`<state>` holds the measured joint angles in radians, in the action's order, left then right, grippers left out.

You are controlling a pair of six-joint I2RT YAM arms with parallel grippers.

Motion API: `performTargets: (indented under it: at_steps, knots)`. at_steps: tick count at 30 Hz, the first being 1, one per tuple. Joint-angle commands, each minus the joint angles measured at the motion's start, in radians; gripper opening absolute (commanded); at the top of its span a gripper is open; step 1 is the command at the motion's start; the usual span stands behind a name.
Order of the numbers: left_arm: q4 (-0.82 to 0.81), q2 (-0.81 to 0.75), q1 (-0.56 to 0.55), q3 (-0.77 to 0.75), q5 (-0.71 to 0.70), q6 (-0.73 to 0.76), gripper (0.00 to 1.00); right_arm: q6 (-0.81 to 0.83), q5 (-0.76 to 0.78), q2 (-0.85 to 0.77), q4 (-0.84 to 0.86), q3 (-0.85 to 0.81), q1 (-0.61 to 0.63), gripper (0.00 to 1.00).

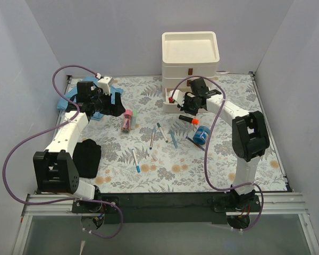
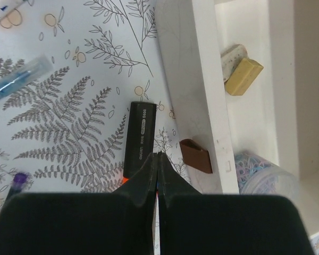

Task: Sort the stationery into containers
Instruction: Close the drawer in the storage box.

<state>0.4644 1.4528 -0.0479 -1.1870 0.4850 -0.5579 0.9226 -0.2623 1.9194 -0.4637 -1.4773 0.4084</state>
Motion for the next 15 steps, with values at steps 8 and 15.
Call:
performTargets:
  at_steps: [8,15]
  knots:
    - [-0.009,0.011,0.002,-0.016,-0.040,0.015,0.77,0.016,0.144,0.059,0.244,-0.049,0.010,0.01]
    - [-0.006,0.026,0.002,-0.028,-0.045,0.016,0.78,0.027,0.207,0.110,0.373,-0.064,0.009,0.01]
